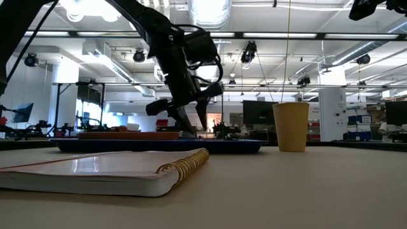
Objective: Pick and place plate/cup/fork/spoon on tray
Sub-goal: Put the yellow cup to the top of the light orange fork and light blue spoon on the blue tray
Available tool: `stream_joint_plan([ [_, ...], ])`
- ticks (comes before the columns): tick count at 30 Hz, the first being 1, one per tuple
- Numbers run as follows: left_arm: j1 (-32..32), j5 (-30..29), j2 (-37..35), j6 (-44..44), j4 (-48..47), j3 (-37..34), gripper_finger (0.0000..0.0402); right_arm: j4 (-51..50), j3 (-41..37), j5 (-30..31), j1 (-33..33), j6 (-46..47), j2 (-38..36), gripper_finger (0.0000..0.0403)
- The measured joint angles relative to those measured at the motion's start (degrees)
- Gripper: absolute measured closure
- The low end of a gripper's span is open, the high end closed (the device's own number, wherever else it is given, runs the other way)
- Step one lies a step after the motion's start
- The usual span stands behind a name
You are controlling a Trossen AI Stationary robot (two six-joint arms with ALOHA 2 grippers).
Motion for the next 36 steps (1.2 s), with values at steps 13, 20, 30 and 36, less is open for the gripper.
stream_joint_plan([
  [13, -6.15, -0.06, -10.32, 18.02, -0.01, -0.04, 0.0257, 0.04, 0.0, 0.0, 0.0, -0.03, 0.02, 0.0394],
  [20, -12.89, -0.17, -14.58, 38.06, -0.52, -0.19, 0.0257, 0.06, 0.0, 2.27, 0.0, 2.69, 0.08, 0.0394],
  [30, -24.53, 0.12, -20.1, 69.9, 2.96, -6.37, 0.0258, -1.71, 0.04, 17.49, 0.0, 11.78, 7.34, 0.0394],
  [36, -24.93, -0.89, -32.93, 73.11, 23.43, -21.57, 0.0259, -2.56, 1.53, 23.08, -0.02, 18.99, 16.01, 0.0394],
])
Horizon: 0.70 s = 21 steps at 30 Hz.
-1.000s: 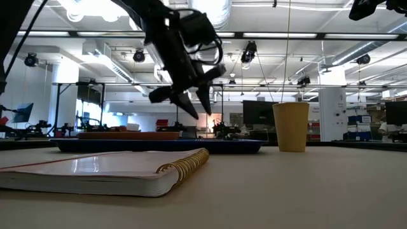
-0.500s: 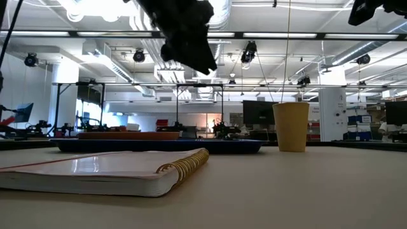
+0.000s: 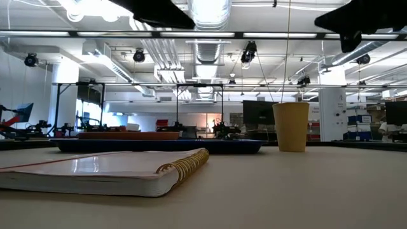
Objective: Pick and place plate/cup/fork/spoon on tray
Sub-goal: Put the yellow cup to the top of the light orange fork and light blue spoon on the blue tray
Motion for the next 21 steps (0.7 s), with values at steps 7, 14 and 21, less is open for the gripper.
stream_joint_plan([
  [7, 0.04, -11.39, -14.21, 5.29, 18.44, -14.01, 0.0259, -17.26, 10.77, 5.44, -1.39, 11.06, 9.64, 0.0394],
  [14, 0.04, -13.07, -25.86, 2.17, 32.53, -25.0, 0.0259, -39.41, 22.16, 4.96, -4.9, 20.72, 18.33, 0.0394],
  [21, 0.0, -13.05, -34.51, 2.07, 37.41, -30.71, 0.0259, -41.8, 25.81, -1.78, -10.1, 18.82, 24.21, 0.0394],
])
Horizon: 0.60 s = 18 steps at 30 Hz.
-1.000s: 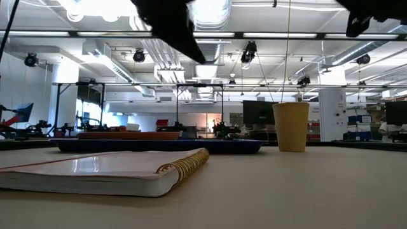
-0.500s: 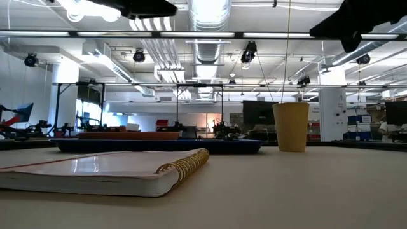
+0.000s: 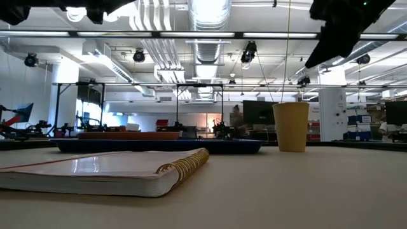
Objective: Pick and place plate/cup/fork/spoon on tray
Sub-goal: Put the yellow cup to the top of the light orange fork and light blue spoon on the blue tray
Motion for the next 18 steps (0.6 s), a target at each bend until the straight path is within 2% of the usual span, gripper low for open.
stream_joint_plan([
  [6, -0.02, 0.02, -3.69, -0.02, 0.14, -1.63, 0.0259, 0.68, 1.25, -8.02, -6.94, -3.91, 5.3, 0.0394],
  [9, -0.02, 0.03, -4.77, -0.02, 0.13, -2.05, 0.0259, 4.18, 1.23, -11.85, -9.66, -8.22, 8.09, 0.0394],
  [14, -0.02, 0.07, -5.64, 0.35, 0.15, -2.45, 0.0259, 8.12, 1.21, -12.41, -11.47, -15.34, 10.44, 0.0394],
  [18, -0.02, 0.17, -5.54, 0.48, 0.15, -2.47, 0.0259, 7.76, 1.16, -12.6, -11.91, -15.75, 10.73, 0.0379],
])
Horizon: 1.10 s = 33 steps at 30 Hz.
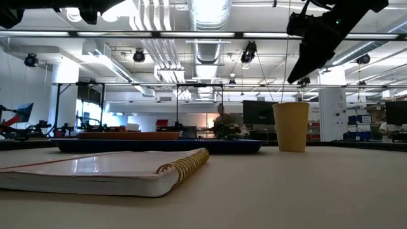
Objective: Pick and place plate/cup/fork/spoon on tray
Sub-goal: Put the yellow cup to the top of the light orange fork and light blue spoon on the blue tray
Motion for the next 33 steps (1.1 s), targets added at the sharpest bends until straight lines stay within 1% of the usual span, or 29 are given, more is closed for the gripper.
stream_joint_plan([
  [3, 0.0, 0.04, 0.12, 0.0, -0.11, 0.0, 0.0259, -0.97, 0.0, -0.58, -0.02, -1.04, 0.46, 0.0347],
  [5, 0.0, 0.04, 0.3, 0.0, -0.01, 0.0, 0.0259, -0.99, -0.04, -1.73, 0.0, -3.69, 1.03, 0.032],
  [10, 0.0, 0.04, 0.44, -0.03, 0.0, 0.0, 0.0259, -1.03, -0.12, -1.77, 0.11, -7.99, 3.74, 0.0255],
  [13, 0.0, 0.04, 0.6, -0.04, -0.04, 0.0, 0.0259, -0.97, -0.13, -1.73, 0.11, -9.08, 5.42, 0.023],
  [16, 0.0, 0.07, 0.6, -0.07, -0.09, 0.0, 0.0259, -0.99, -0.13, -1.61, 0.11, -9.77, 7.3, 0.022],
  [20, 0.0, 0.07, 0.63, -0.13, -0.09, 0.0, 0.0259, -0.97, -0.13, -1.25, 0.11, -9.7, 9.28, 0.023],
  [24, 0.0, 0.07, 0.97, -0.15, -0.1, 0.0, 0.0259, -0.94, -0.13, -0.83, -0.17, -8.67, 11.19, 0.0259],
  [28, 0.0, 0.08, 0.95, -0.15, -0.04, 0.0, 0.0259, -0.95, -0.13, -0.67, -0.79, -8.4, 12.67, 0.03],
  [33, 0.0, 0.09, 0.93, -0.15, -0.07, 0.0, 0.0259, -0.97, -0.13, -0.7, -0.81, -8.61, 12.79, 0.0369],
])
